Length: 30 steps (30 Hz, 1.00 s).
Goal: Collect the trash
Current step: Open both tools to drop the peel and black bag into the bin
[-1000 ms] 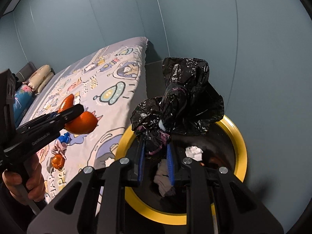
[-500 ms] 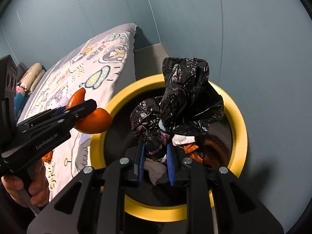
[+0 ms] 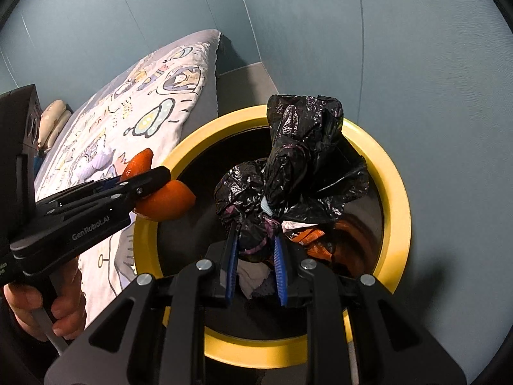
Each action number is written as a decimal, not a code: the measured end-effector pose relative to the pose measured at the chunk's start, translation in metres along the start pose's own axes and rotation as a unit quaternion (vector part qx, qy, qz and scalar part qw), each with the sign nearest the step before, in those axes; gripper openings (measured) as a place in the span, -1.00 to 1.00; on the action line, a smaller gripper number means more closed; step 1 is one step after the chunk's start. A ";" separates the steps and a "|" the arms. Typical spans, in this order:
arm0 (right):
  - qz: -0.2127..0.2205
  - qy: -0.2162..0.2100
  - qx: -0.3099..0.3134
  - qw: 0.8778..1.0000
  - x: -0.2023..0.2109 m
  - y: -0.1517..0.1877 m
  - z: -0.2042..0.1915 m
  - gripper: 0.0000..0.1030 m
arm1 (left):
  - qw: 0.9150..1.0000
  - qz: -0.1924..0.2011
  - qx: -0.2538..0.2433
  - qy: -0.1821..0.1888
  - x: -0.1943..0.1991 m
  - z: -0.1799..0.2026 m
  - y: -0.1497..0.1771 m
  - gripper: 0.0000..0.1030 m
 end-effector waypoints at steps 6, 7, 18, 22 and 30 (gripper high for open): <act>-0.001 0.007 -0.004 1.000 -0.002 -0.002 0.003 -0.62 | 1.000 -0.004 0.010 0.001 -0.003 -0.004 -0.002 -0.41; 0.000 0.008 -0.005 1.000 0.001 -0.001 0.006 -0.62 | 1.000 -0.004 0.010 0.001 -0.002 -0.004 -0.002 -0.40; 0.016 0.020 -0.028 0.999 0.012 -0.007 0.014 -0.33 | 0.999 0.017 0.026 0.014 0.013 -0.006 -0.008 0.19; 0.021 0.023 -0.025 0.999 0.019 -0.007 0.011 -0.25 | 0.999 0.024 0.037 0.009 0.020 -0.019 -0.009 0.23; 0.023 0.001 -0.002 1.000 0.023 -0.013 -0.017 -0.21 | 0.996 0.047 0.069 -0.025 0.051 -0.068 -0.004 0.36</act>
Point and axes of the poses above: each gripper's, at about its wrist camera, not at the fingertips, and x roughly against the way its jaws point, z to its right, y to its underside, the point moved 6 cm from there along -x, roughly the way its jaws point
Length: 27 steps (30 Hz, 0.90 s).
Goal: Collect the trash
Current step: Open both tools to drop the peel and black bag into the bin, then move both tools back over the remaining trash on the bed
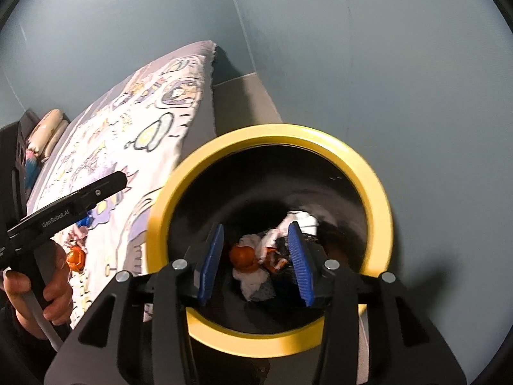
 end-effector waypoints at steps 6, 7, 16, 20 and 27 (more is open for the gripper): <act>-0.003 -0.032 0.034 0.999 -0.007 -0.005 -0.048 -0.21 | 0.999 0.013 0.031 -0.031 0.028 -0.053 0.003 0.37; -0.004 -0.036 0.040 0.999 -0.008 -0.005 -0.056 -0.21 | 0.999 0.015 0.036 -0.038 0.032 -0.064 0.004 0.37; -0.023 -0.097 0.109 0.989 -0.022 0.007 -0.150 -0.21 | 0.989 0.032 0.067 -0.129 0.069 -0.166 0.022 0.38; -0.037 -0.119 0.132 0.983 -0.029 0.018 -0.184 -0.21 | 0.981 0.019 0.090 -0.169 0.076 -0.216 0.042 0.38; -0.072 -0.156 0.166 0.971 -0.046 0.046 -0.238 -0.21 | 0.971 -0.009 0.125 -0.206 0.078 -0.275 0.077 0.37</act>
Point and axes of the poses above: each gripper's, at about its wrist camera, not at the fingertips, and x roughly against the way its jaws point, z to its right, y to its underside, the point moved 6 cm from there along -x, roughly the way its jaws point
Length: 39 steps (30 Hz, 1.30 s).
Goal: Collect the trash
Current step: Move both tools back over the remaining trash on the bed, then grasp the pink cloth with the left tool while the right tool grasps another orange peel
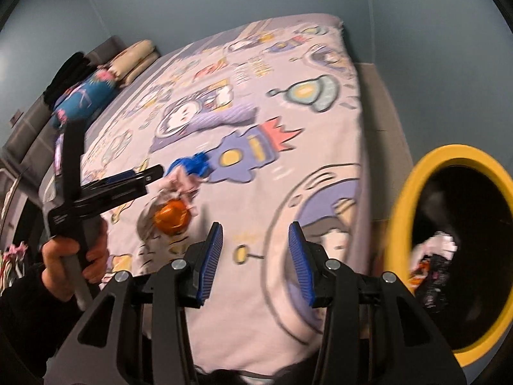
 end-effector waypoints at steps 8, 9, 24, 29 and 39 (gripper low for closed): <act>-0.035 -0.030 0.024 0.999 -0.032 0.012 -0.038 -0.21 | 0.999 -0.033 0.003 -0.012 -0.029 -0.015 0.012 0.37; -0.040 -0.033 0.027 0.998 -0.035 0.015 -0.040 -0.21 | 0.999 -0.036 0.006 -0.010 -0.031 -0.015 0.012 0.38; -0.099 -0.065 0.054 0.991 -0.089 0.027 -0.078 -0.22 | 0.999 -0.053 0.006 -0.002 -0.057 -0.011 0.014 0.37; -0.111 -0.067 0.063 0.990 -0.100 0.027 -0.086 -0.21 | 0.998 -0.064 0.010 0.015 -0.065 -0.015 0.016 -0.51; -0.114 -0.066 0.086 0.988 -0.122 0.019 -0.106 -0.21 | 0.998 -0.061 0.027 0.018 -0.071 -0.034 0.011 -0.78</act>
Point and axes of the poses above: each gripper's, at about its wrist camera, not at the fingertips, and x roughly against the way its jaws point, z to its right, y to its underside, the point moved 6 cm from there along -x, roughly the way its jaws point
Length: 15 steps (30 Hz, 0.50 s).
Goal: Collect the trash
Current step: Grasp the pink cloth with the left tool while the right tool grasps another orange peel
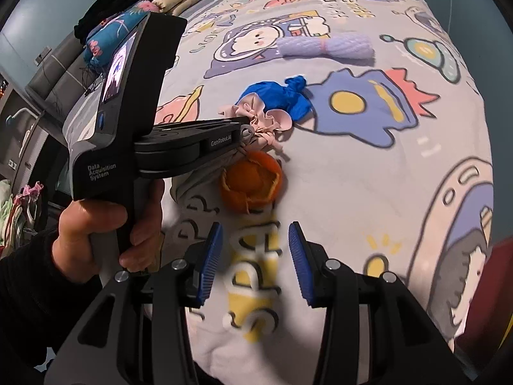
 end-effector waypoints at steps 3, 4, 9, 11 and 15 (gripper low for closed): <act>-0.006 -0.010 0.008 1.000 -0.013 -0.005 -0.006 -0.22 | 1.000 -0.001 0.013 -0.001 -0.004 -0.010 -0.004 -0.79; -0.007 -0.008 0.012 1.000 -0.017 -0.006 -0.006 -0.21 | 1.000 -0.002 0.016 -0.002 -0.005 -0.013 -0.006 -0.79; -0.004 0.013 0.018 1.000 -0.029 -0.014 -0.007 -0.20 | 1.000 -0.006 0.028 0.003 -0.013 -0.023 -0.014 -0.79; -0.006 0.019 0.019 1.000 -0.035 -0.018 -0.006 -0.18 | 0.999 -0.006 0.033 0.002 -0.015 -0.029 -0.018 -0.79; -0.010 0.018 0.016 1.000 -0.044 -0.028 -0.007 -0.11 | 0.999 -0.009 0.053 0.002 -0.021 -0.042 -0.025 -0.79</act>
Point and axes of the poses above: each gripper's, at about its wrist camera, not at the fingertips, and x roughly against the way its jaws point, z to its right, y to its underside, the point moved 6 cm from there along -x, roughly the way its jaws point
